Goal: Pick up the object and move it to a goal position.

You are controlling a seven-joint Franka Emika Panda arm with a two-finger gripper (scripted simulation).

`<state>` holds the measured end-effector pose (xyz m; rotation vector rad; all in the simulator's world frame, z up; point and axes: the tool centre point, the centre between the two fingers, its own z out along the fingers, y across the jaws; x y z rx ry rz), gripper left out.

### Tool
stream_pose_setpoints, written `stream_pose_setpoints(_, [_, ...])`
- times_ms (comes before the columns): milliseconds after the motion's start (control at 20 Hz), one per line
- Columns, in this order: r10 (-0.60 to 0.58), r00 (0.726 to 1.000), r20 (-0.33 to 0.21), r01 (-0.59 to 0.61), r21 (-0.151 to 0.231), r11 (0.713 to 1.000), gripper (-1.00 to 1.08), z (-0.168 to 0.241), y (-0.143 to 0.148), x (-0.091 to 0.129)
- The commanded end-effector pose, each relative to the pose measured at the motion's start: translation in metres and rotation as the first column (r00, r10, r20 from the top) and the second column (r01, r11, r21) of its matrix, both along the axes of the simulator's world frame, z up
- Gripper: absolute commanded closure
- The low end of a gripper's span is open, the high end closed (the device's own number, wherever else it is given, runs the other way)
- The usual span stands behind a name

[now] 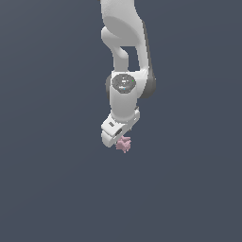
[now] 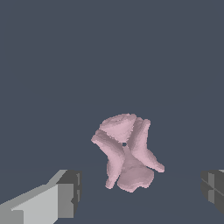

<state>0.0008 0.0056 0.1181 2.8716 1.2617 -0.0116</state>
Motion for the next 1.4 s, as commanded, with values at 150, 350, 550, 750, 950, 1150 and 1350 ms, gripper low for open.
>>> stream_pose_setpoints(150, [0.141, 0.990, 0.001, -0.141, 0.003, 0.990, -0.92, -0.007, 0.002, 0.000])
stream_pose_setpoints(350, [0.215, 0.977, 0.003, -0.215, 0.005, 0.977, -0.92, -0.010, 0.003, 0.000])
stream_pose_setpoints(550, [0.265, 0.964, 0.004, -0.265, 0.007, 0.964, -0.92, -0.013, 0.004, 0.000])
stream_pose_setpoints(750, [0.293, 0.956, 0.005, -0.293, 0.007, 0.956, -0.92, -0.014, 0.005, 0.000])
stream_pose_setpoints(950, [0.294, 0.956, 0.005, -0.294, 0.007, 0.956, -0.92, -0.014, 0.005, 0.000])
stream_pose_setpoints(1150, [0.295, 0.956, 0.005, -0.295, 0.008, 0.955, -0.92, -0.020, 0.005, 0.000])
stream_pose_setpoints(1350, [0.297, 0.955, 0.005, -0.297, 0.008, 0.955, -0.92, -0.038, 0.005, -0.001])
